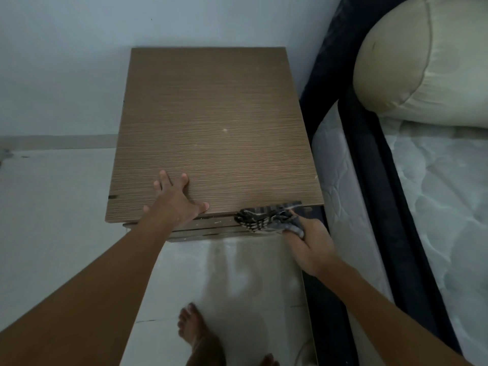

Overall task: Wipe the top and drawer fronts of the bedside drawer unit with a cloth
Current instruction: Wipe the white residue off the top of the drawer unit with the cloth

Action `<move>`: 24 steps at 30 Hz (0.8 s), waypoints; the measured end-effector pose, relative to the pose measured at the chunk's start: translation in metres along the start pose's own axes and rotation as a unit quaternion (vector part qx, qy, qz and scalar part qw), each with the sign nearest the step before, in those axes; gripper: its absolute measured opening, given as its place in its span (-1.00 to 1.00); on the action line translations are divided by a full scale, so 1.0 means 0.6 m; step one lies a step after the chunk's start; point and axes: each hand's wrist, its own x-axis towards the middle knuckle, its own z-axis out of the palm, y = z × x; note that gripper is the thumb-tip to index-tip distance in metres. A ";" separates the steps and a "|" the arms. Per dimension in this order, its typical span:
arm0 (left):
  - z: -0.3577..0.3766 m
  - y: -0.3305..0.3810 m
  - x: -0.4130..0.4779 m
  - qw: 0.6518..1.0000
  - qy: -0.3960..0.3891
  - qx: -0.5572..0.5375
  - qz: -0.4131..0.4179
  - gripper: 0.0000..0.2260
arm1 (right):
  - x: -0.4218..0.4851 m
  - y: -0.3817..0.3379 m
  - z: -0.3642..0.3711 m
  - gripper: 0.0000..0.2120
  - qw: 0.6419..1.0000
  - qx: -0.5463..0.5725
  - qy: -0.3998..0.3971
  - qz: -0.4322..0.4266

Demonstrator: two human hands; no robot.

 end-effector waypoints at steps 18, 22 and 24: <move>0.029 -0.004 -0.005 0.998 0.008 -0.060 0.002 -0.10 | 0.137 0.046 -0.104 -0.75 0.984 -0.144 0.086 0.055; 0.028 -0.002 -0.004 0.999 0.006 -0.054 -0.001 -0.09 | 0.060 0.057 -0.065 -0.70 0.972 -0.172 0.152 0.052; 0.028 -0.002 -0.004 0.999 0.008 -0.053 0.001 -0.08 | 0.018 0.062 -0.051 -0.63 0.966 -0.185 0.173 0.054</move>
